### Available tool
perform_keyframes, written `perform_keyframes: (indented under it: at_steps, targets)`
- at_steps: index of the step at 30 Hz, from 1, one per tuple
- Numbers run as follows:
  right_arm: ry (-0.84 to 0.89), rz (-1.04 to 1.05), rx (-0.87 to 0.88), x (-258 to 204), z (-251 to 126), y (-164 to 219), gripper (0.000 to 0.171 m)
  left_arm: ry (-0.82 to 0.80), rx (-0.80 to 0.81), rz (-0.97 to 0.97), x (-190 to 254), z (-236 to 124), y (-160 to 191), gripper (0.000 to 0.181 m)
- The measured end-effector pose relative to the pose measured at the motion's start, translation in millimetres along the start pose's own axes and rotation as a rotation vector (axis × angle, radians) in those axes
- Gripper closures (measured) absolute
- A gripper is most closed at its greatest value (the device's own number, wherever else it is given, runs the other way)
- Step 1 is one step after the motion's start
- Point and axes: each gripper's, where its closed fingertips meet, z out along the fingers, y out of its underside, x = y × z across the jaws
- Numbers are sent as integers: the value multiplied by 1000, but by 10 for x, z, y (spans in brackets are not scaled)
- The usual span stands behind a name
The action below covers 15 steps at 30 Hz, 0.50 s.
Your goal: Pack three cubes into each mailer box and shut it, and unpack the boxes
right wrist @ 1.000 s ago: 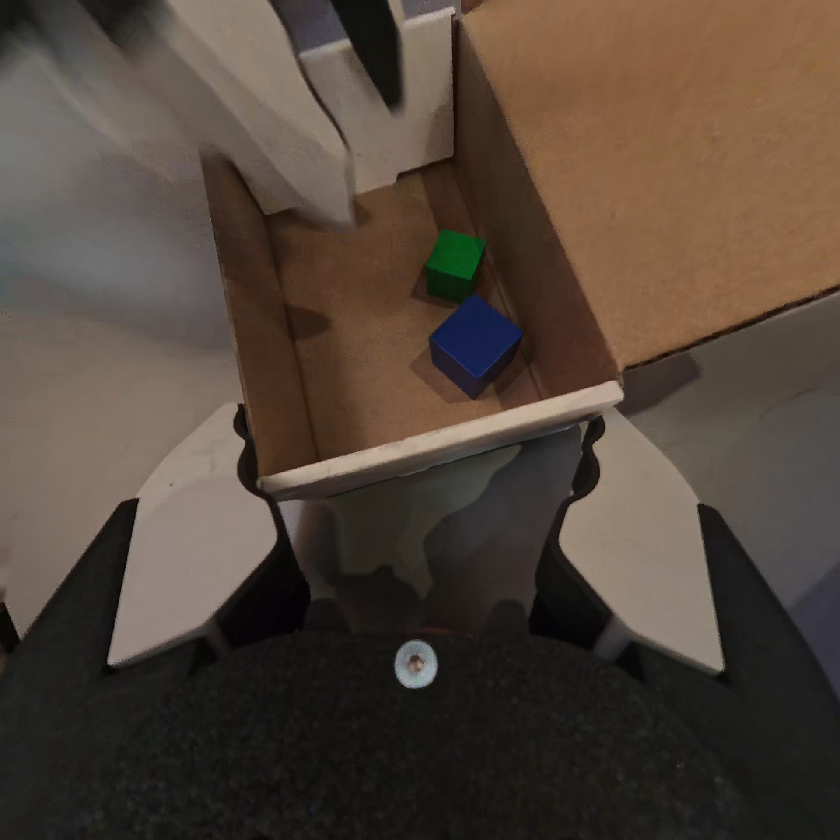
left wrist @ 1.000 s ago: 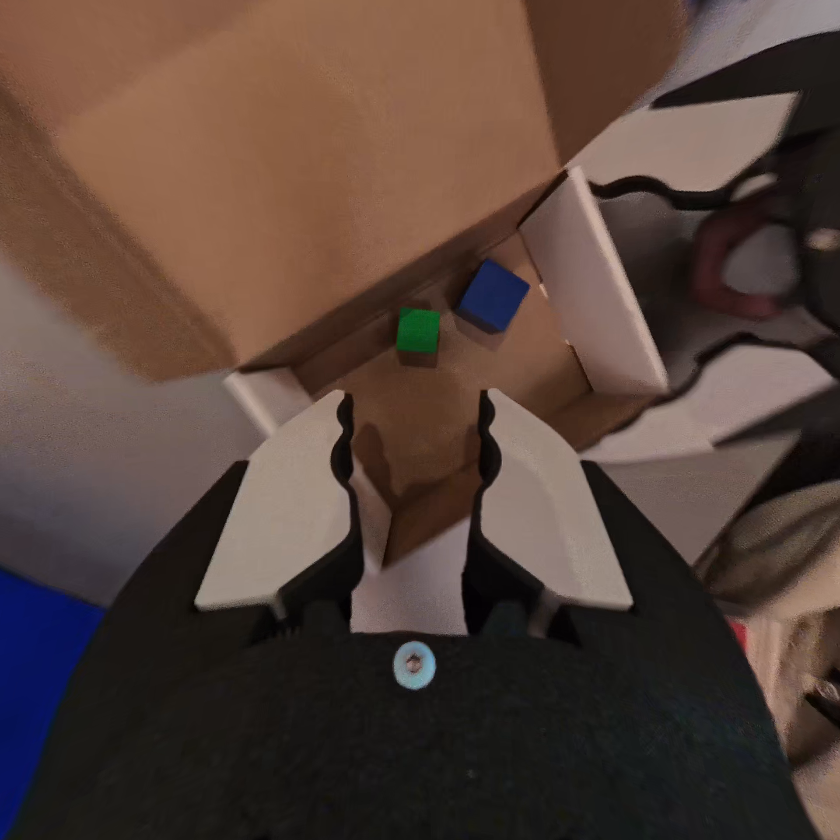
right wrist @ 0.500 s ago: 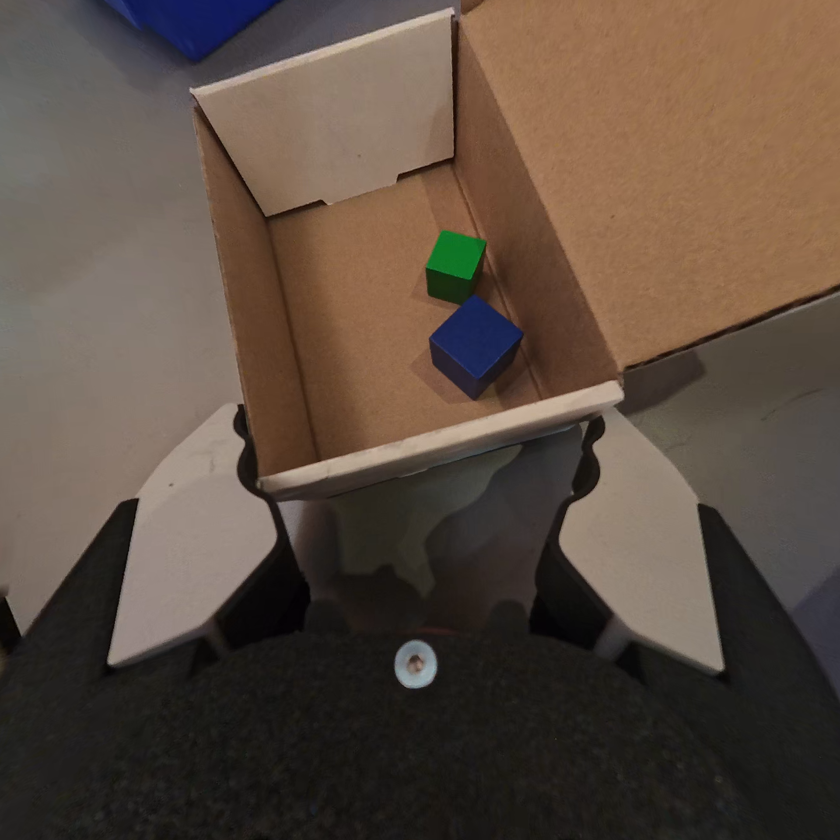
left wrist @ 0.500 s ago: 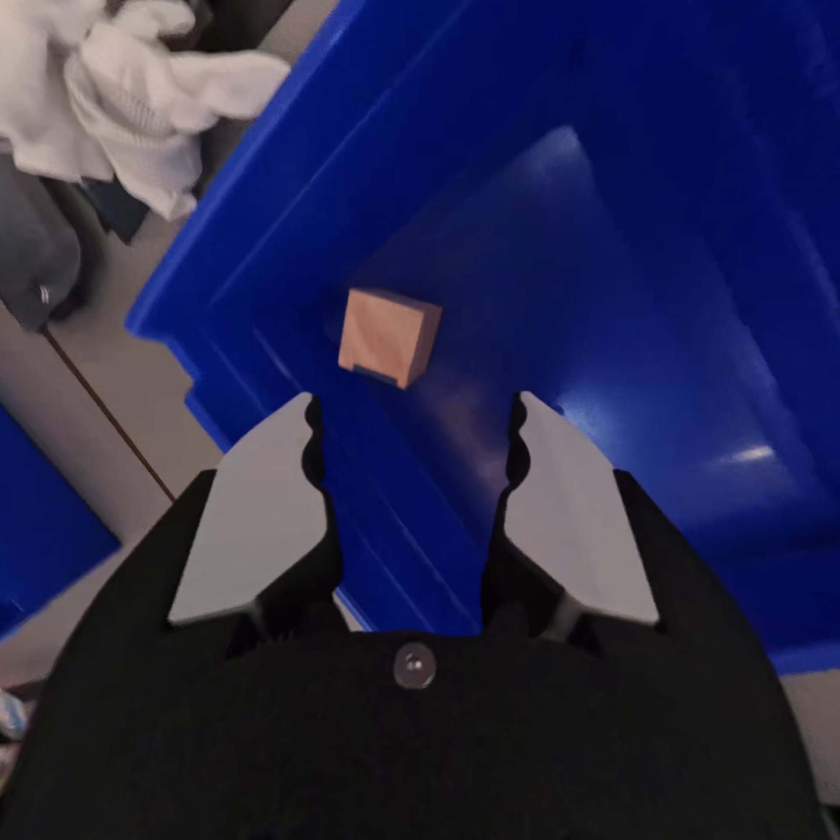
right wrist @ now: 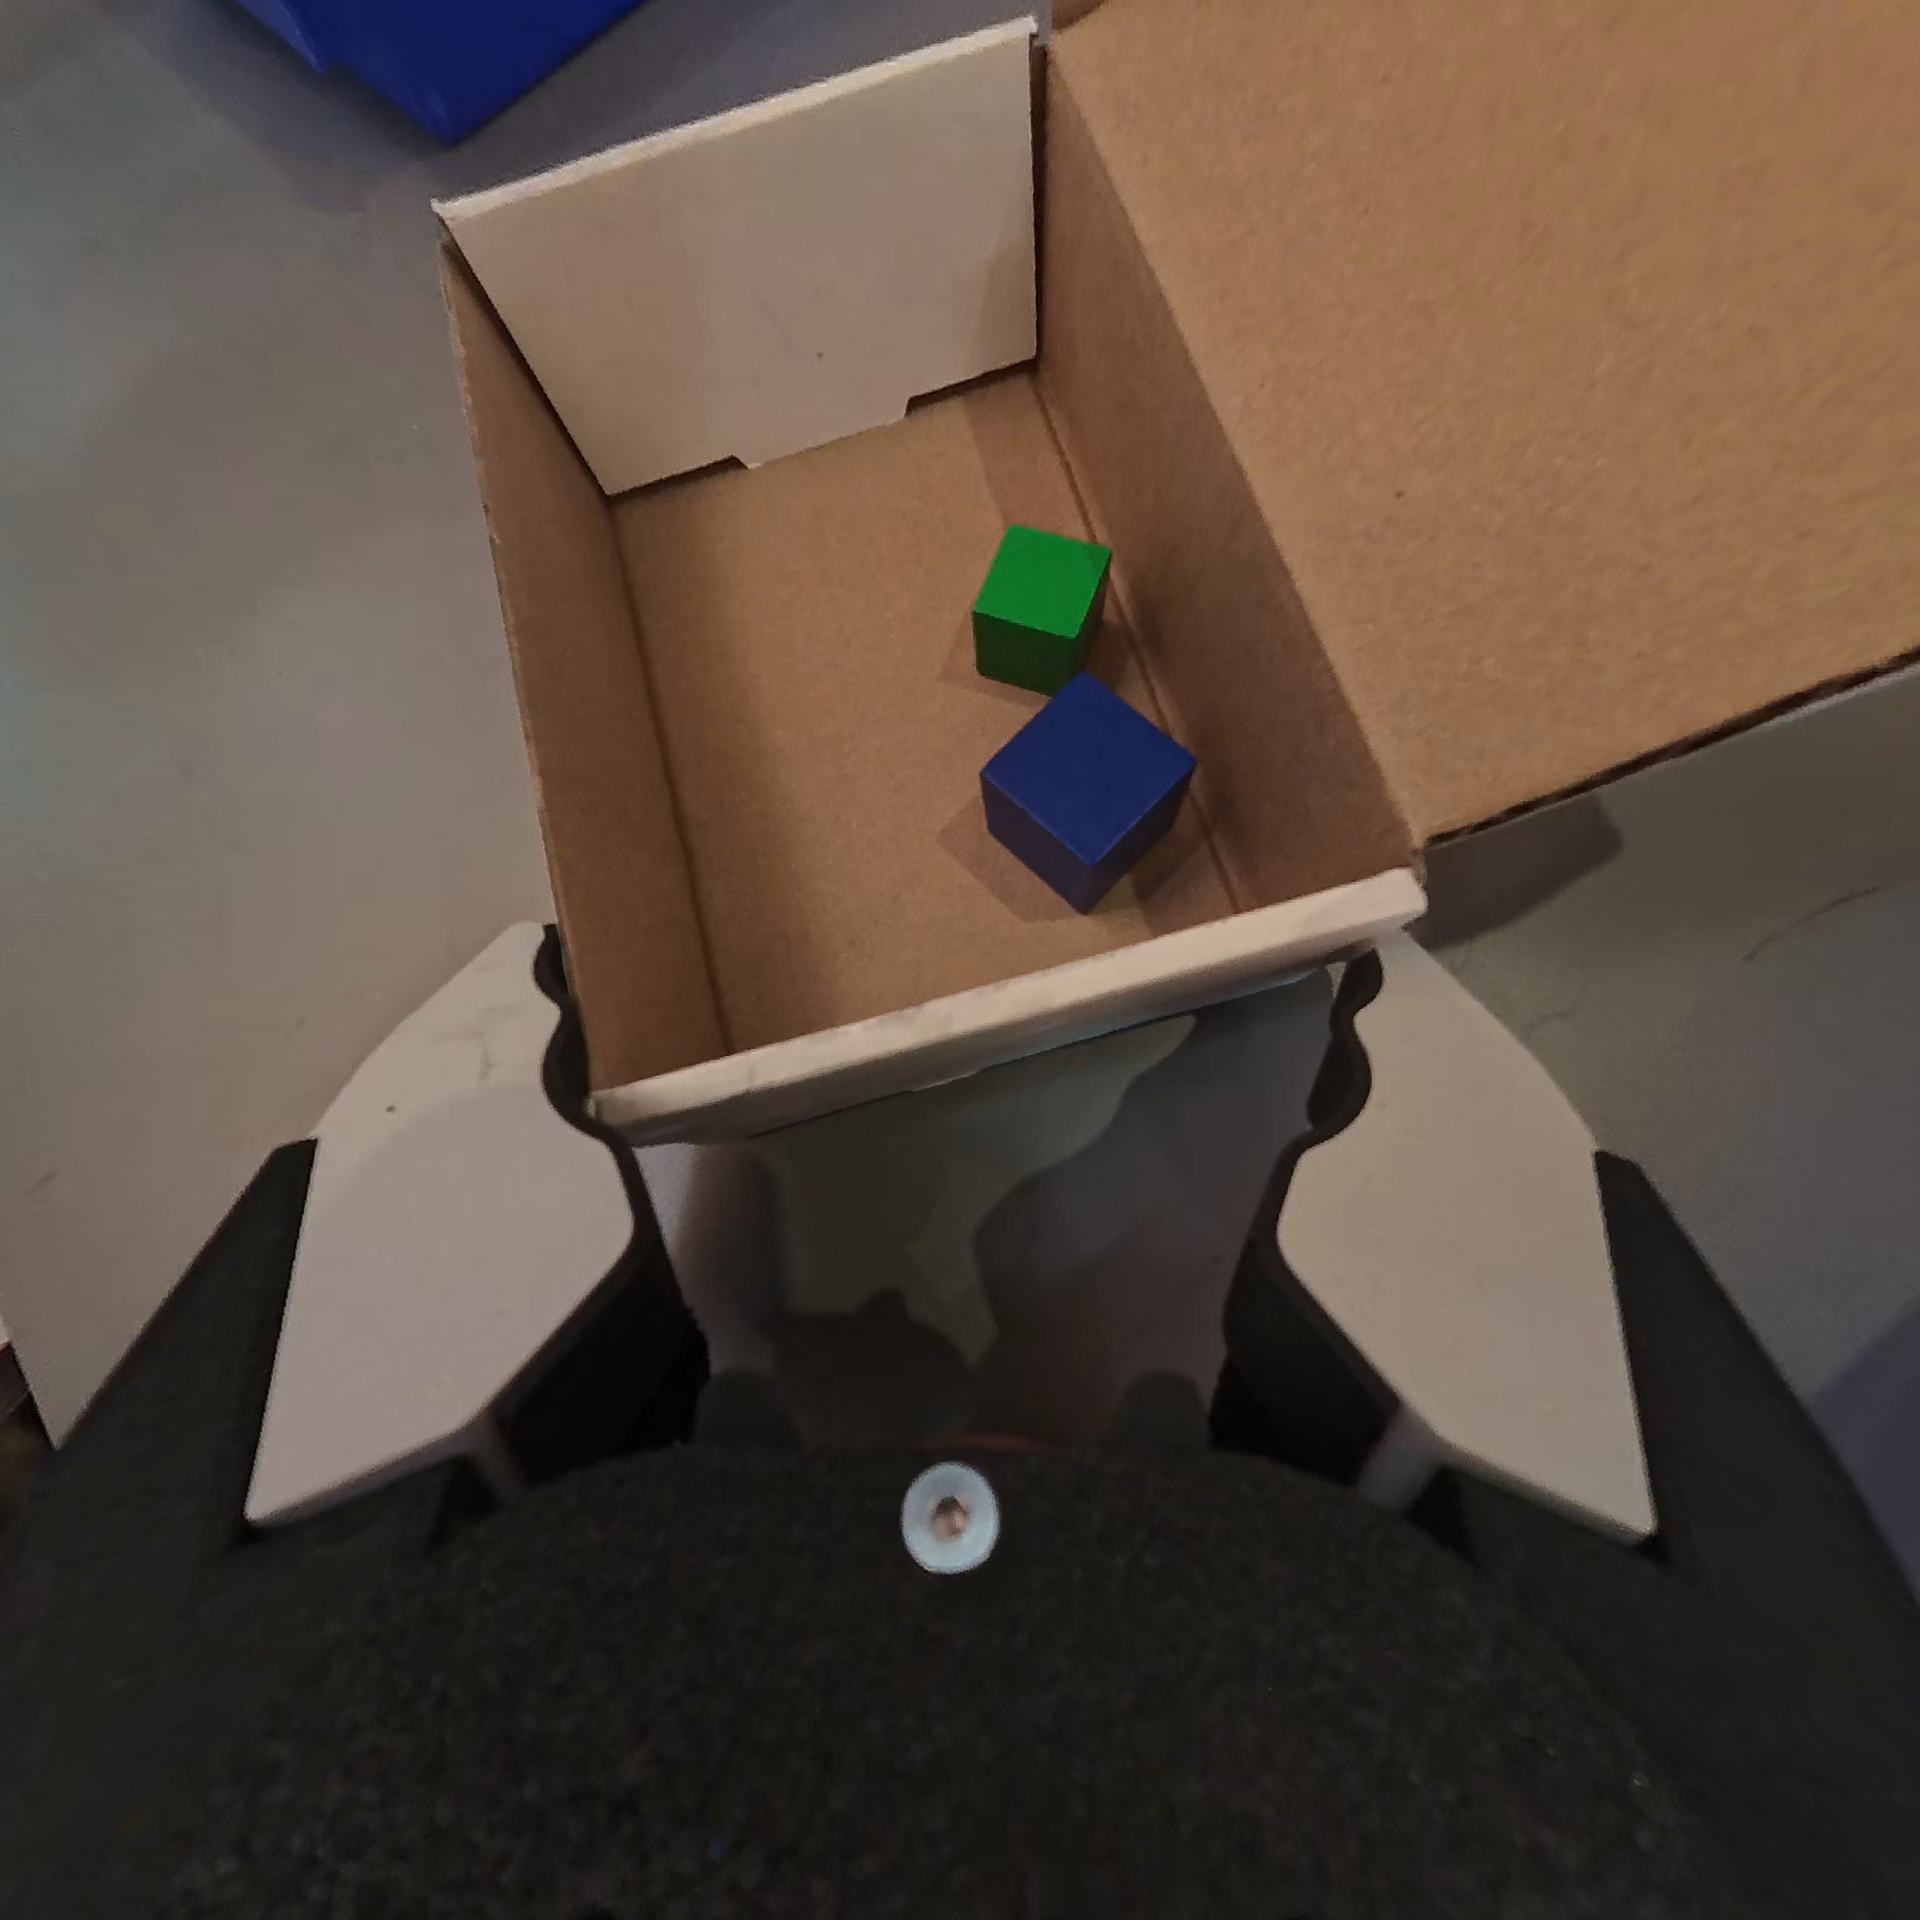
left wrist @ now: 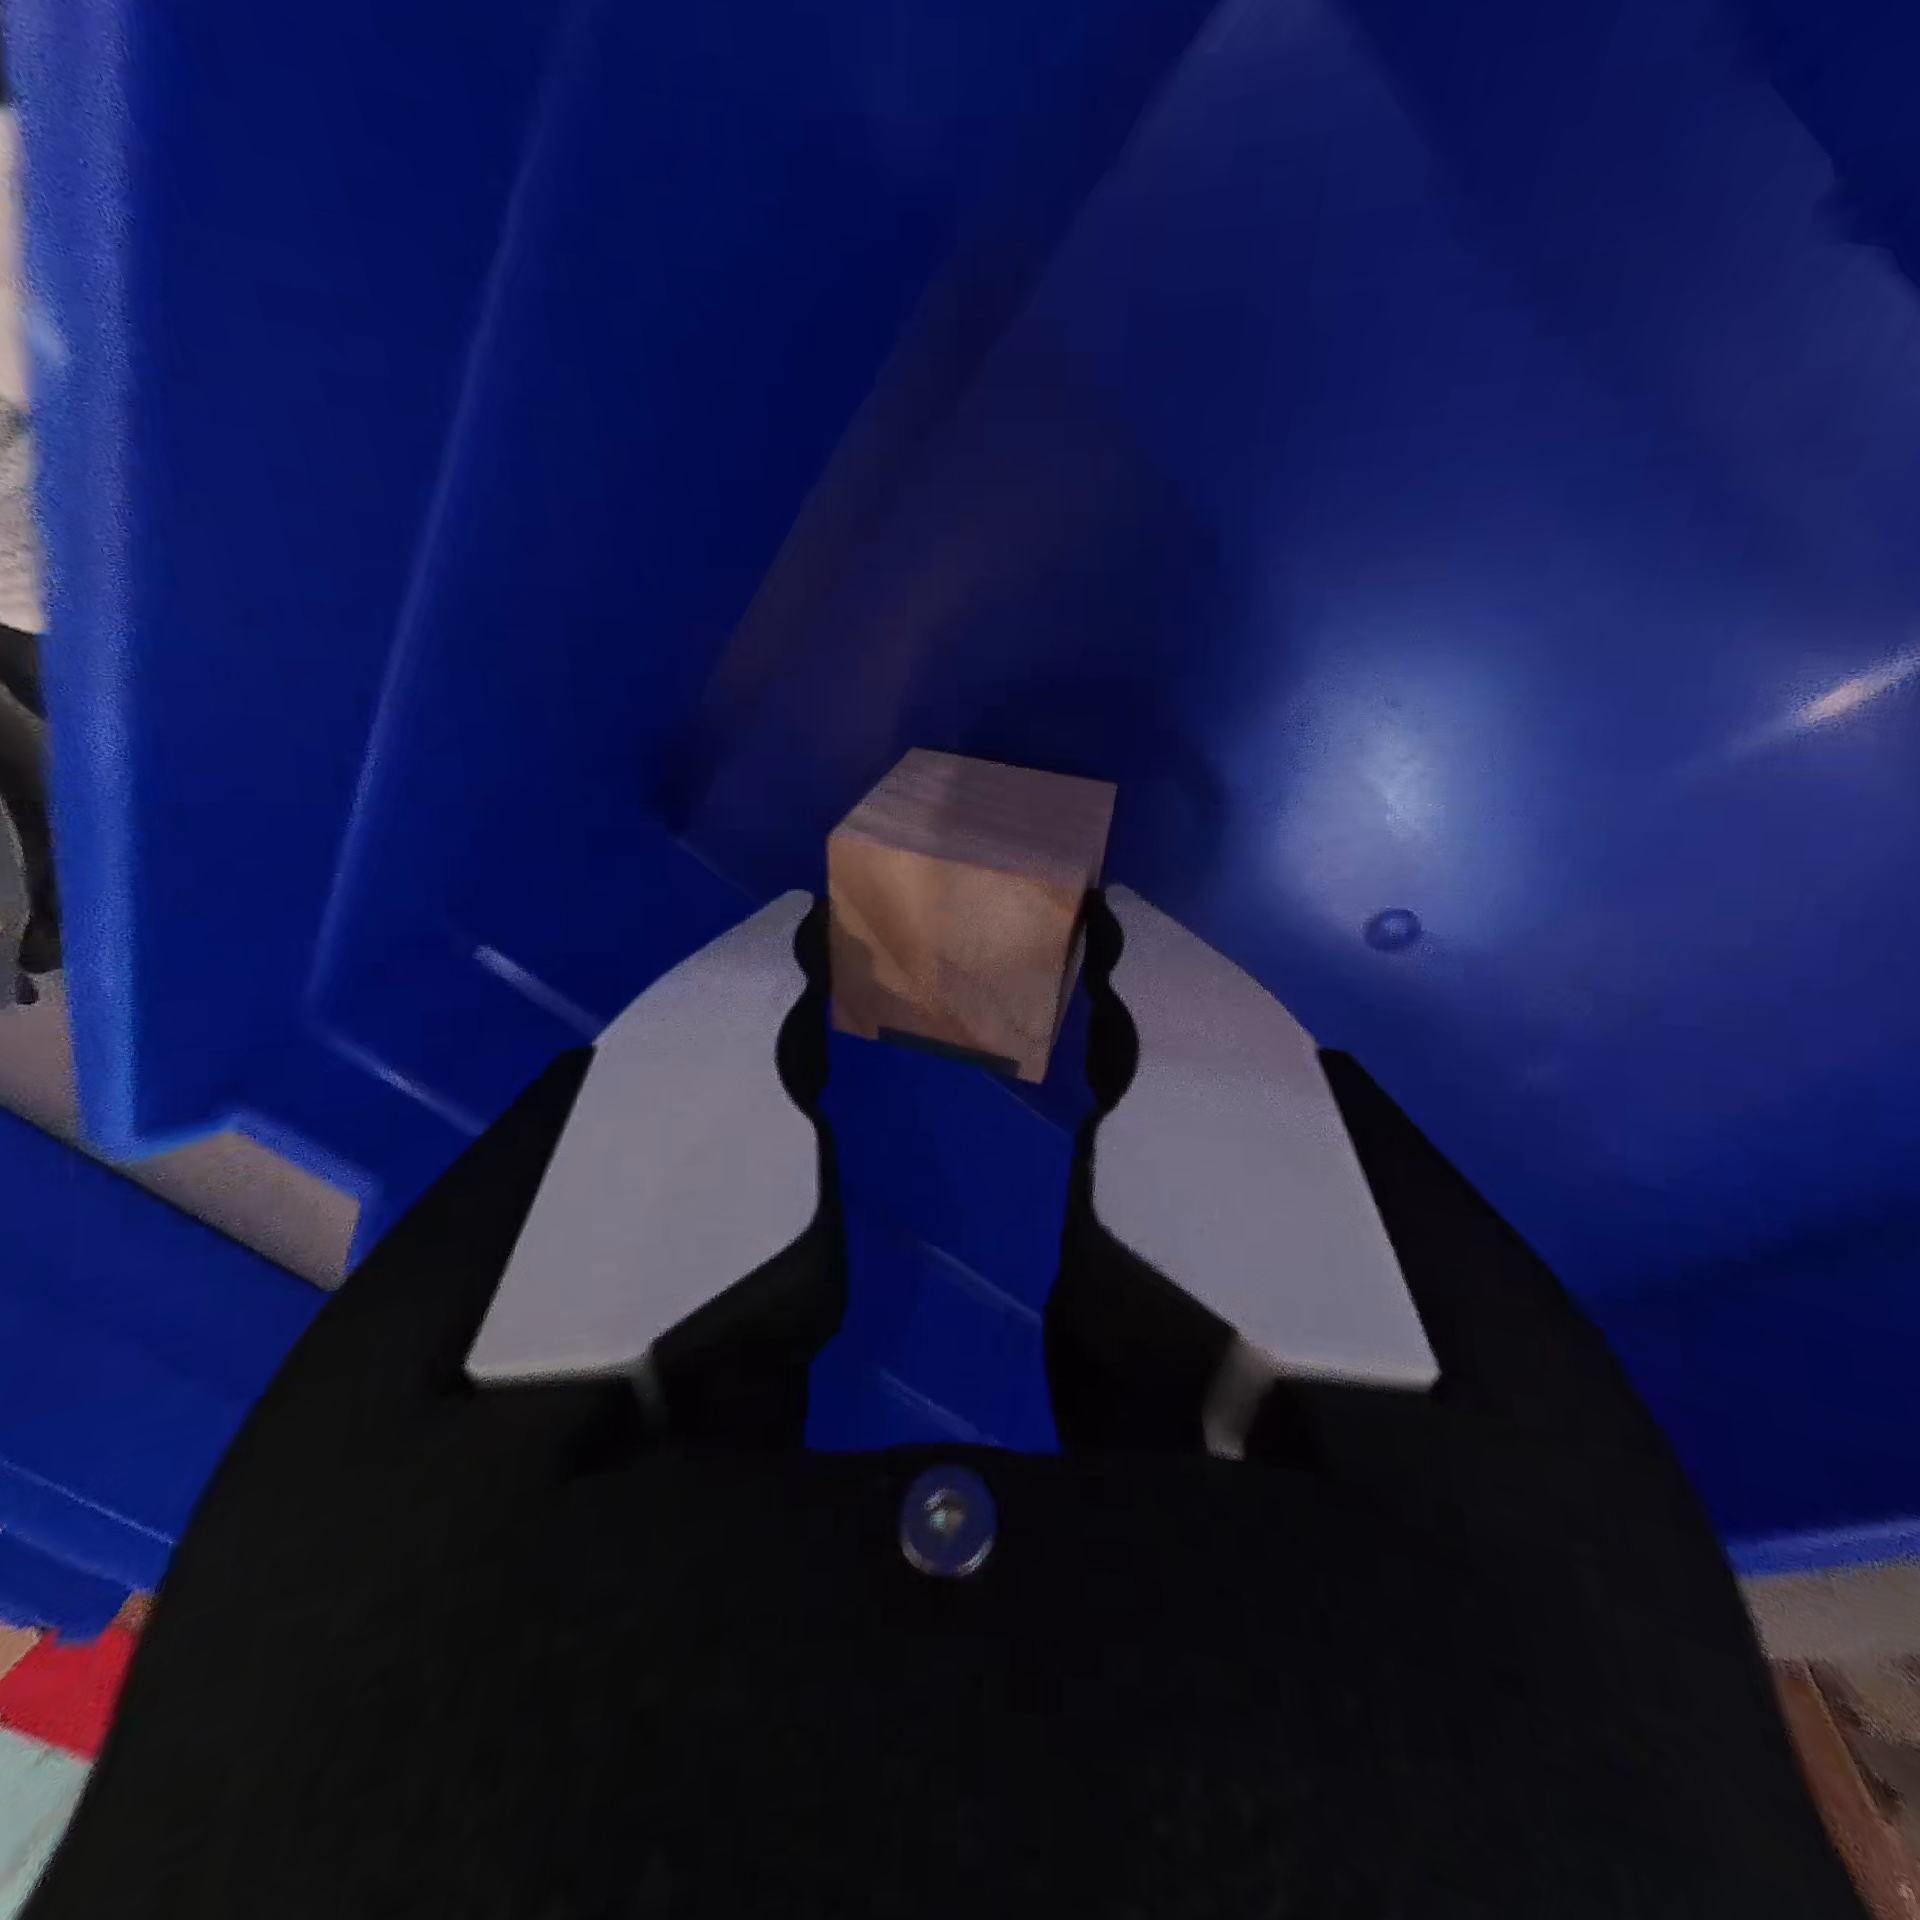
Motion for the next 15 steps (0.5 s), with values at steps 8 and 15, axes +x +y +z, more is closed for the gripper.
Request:
perform_keyframes:
  at_steps: [8, 15]
  targets:
    - [-1, -1, -1, -2, 1, -1, 38, 78, 530, 334, 1487, -1650, -561, 135]
    - [4, -8, -1, -4, 1, 0, 38, 1, 510, 832, 3290, -1596, -949, 135]
